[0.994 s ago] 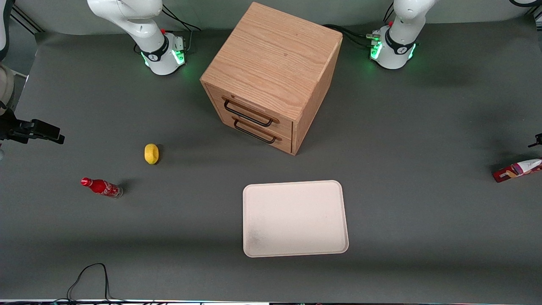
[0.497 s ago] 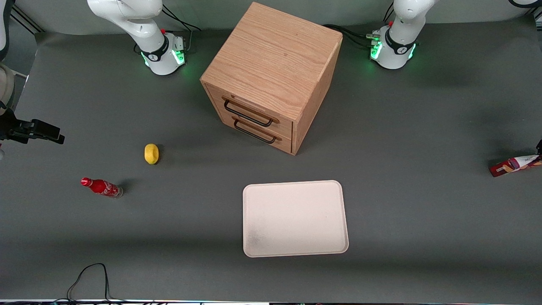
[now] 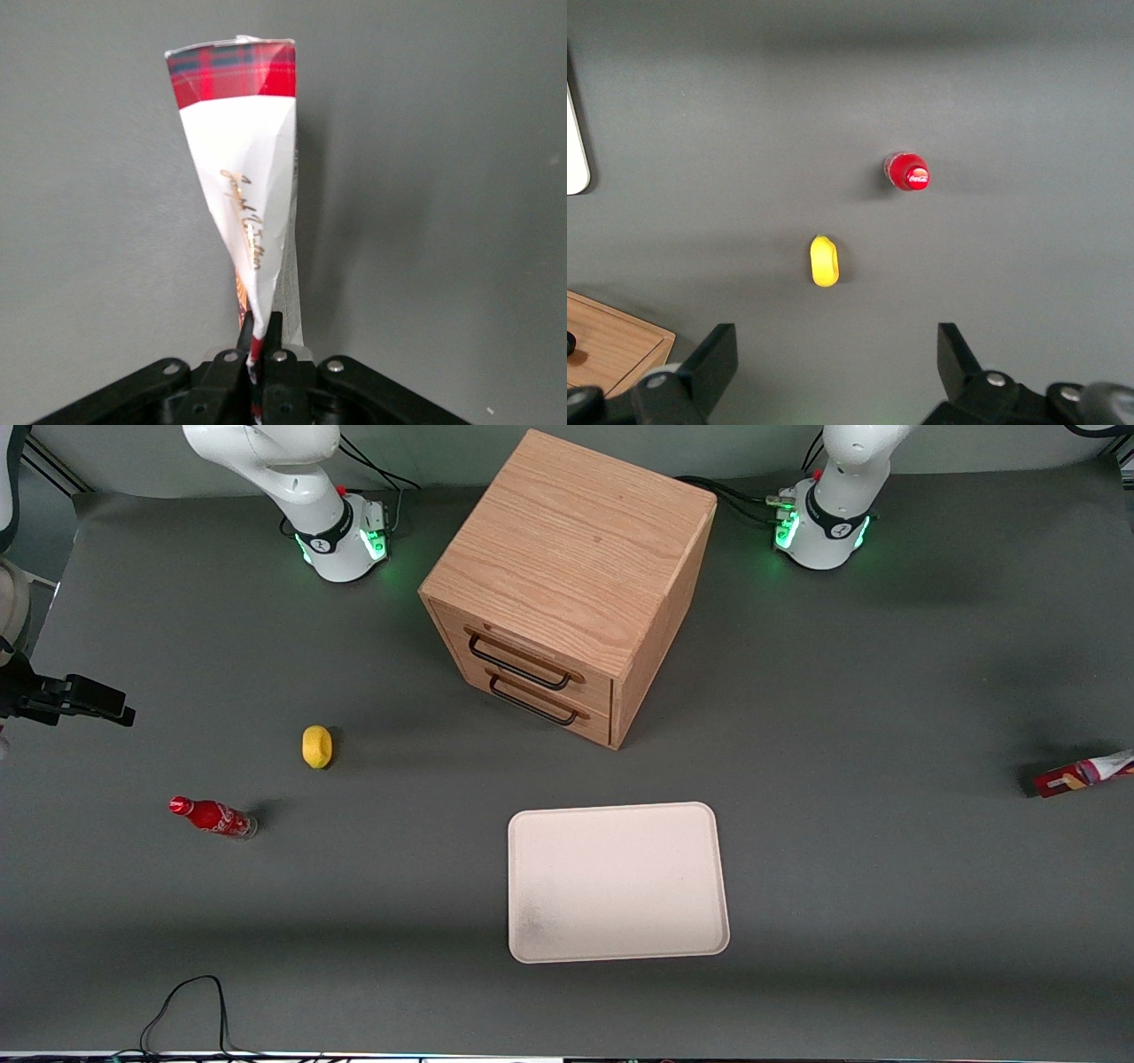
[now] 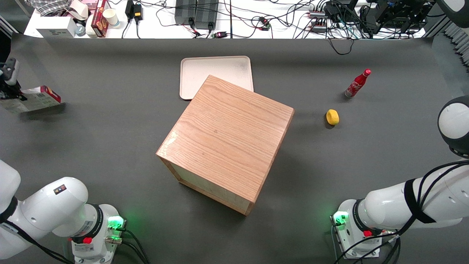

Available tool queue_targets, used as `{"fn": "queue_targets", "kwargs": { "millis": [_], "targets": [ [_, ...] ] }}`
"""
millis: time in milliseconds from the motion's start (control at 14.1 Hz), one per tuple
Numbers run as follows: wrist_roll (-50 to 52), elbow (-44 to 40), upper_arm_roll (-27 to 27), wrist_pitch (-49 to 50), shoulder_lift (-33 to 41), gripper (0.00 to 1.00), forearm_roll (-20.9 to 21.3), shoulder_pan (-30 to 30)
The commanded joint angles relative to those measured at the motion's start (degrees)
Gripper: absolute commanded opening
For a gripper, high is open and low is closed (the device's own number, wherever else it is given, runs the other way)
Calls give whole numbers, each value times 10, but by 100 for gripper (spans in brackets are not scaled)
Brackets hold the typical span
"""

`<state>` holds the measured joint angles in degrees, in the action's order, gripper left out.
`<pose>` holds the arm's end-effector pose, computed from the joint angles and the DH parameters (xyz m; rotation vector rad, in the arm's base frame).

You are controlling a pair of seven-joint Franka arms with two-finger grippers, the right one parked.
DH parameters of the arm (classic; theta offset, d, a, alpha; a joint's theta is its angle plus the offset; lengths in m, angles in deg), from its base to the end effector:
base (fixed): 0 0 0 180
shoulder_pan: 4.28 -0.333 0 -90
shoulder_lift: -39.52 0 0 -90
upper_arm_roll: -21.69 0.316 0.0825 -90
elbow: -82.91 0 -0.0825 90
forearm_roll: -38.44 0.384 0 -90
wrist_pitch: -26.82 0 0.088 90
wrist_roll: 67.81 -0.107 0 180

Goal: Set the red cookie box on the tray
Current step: 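Close the left gripper on the cookie box and lift it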

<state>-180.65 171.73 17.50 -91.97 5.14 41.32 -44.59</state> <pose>0.5537 0.4161 0.2934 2.3927 -1.9225 -0.0329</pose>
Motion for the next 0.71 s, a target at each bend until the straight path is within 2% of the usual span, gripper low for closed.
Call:
{"fn": "queue_targets", "kwargs": {
  "millis": [0, 284, 639],
  "targets": [
    [37, -52, 4, 100, 40, 0, -5, 23],
    [133, -122, 4, 224, 84, 0, -3, 48],
    [222, -229, 3, 365, 103, 0, 2, 89]
  ]
}}
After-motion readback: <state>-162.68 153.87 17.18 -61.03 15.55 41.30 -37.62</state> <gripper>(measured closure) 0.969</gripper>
